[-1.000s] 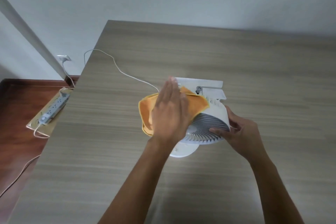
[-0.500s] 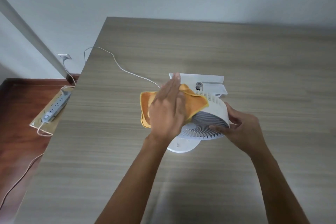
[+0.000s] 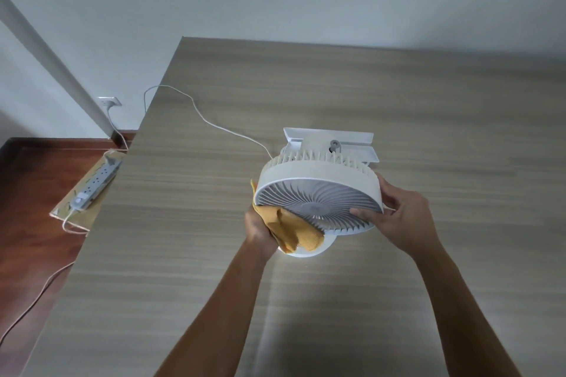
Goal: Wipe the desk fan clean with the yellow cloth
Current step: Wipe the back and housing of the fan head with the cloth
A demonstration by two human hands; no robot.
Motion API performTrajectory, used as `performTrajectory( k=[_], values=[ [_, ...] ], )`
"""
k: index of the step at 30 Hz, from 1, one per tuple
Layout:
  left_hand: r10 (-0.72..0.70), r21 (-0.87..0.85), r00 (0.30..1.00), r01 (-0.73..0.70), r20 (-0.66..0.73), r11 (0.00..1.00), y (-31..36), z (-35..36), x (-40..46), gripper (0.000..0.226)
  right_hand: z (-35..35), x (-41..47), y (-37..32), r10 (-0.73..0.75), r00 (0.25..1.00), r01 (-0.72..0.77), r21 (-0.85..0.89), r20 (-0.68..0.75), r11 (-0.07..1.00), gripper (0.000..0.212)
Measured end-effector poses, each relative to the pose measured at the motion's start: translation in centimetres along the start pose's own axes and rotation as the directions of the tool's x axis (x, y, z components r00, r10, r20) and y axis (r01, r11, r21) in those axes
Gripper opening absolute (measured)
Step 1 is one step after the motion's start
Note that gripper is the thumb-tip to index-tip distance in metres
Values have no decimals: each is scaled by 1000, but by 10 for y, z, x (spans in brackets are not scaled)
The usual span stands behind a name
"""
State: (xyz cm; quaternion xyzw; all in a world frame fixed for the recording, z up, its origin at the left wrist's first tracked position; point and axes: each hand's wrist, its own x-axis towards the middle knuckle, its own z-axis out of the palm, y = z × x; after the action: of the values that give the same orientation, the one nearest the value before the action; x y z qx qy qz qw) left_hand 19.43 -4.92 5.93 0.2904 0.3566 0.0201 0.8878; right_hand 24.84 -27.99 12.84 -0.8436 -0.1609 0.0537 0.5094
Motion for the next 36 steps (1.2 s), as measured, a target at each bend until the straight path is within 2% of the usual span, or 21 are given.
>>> performTrajectory(
  k=[2,7,9,11,12,14,15,17,19,21,22,24,26,27,28,30,31,32,33,34,36],
  values=[
    [-72,-20,997,72,14,997,-2,0,0,72,0,-1,-2,3,1000,-4,-21,-2,1000,81],
    [28,86,995,-20,-99,996,22,11,-11,47,1,5,-3,8,1000,-9,-50,-8,999,75],
    [108,174,983,-81,-148,981,30,17,-15,40,2,6,-3,14,1000,-14,-58,1,998,74],
    [286,411,939,-187,-193,892,37,25,-21,38,2,6,-3,20,1000,-19,-82,14,996,75],
    [396,521,903,-262,-163,812,40,28,-23,41,3,6,-3,18,1000,-17,-95,16,995,75],
    [541,674,841,-397,-4,622,42,38,-30,50,3,6,-2,10,1000,-9,-100,13,995,77],
    [601,743,796,-447,76,498,42,43,-35,54,3,5,-2,8,1000,-7,-96,12,995,77],
    [722,849,648,-502,244,163,41,58,-45,55,4,5,-3,6,1000,-4,-92,15,996,78],
    [758,835,494,-536,426,-120,38,78,-54,50,4,4,-4,-1,1000,2,-89,9,996,78],
    [697,778,413,-525,587,-344,32,96,-60,47,4,5,-3,6,1000,-7,-86,-5,996,75],
    [645,751,413,-501,644,-430,28,105,-62,48,4,5,-2,15,1000,-16,-89,-11,996,72],
    [496,676,463,-436,735,-594,18,122,-70,56,3,6,-1,18,1000,-21,-125,-23,992,58],
    [346,581,525,-388,778,-716,3,133,-76,63,4,5,-3,-11,999,3,-196,-40,981,27],
    [303,553,540,-392,785,-735,-3,136,-77,64,4,4,-5,-22,999,10,-248,-49,969,16],
    [284,540,542,-399,791,-741,-5,138,-79,62,4,2,-5,-33,998,14,-297,-60,955,20],
    [319,562,495,-488,808,-668,0,140,-83,58,4,0,-5,-26,997,4,-306,-67,952,24],
    [366,594,469,-598,804,-538,7,139,-86,55,3,-1,-8,9,999,-19,-272,-40,962,23],
    [403,611,476,-713,782,-344,18,139,-91,53,-1,-3,-12,49,999,-43,-239,21,970,36],
    [422,592,490,-792,762,-150,30,134,-95,51,-5,-5,-15,91,989,-67,-199,114,978,57],
    [453,563,495,-826,742,-20,45,126,-99,50,-11,-7,-19,131,969,-100,-150,208,984,77],
    [557,532,490,-841,671,99,75,102,-98,47,-27,-10,-25,183,953,-172,-65,241,983,97]
  ],
)
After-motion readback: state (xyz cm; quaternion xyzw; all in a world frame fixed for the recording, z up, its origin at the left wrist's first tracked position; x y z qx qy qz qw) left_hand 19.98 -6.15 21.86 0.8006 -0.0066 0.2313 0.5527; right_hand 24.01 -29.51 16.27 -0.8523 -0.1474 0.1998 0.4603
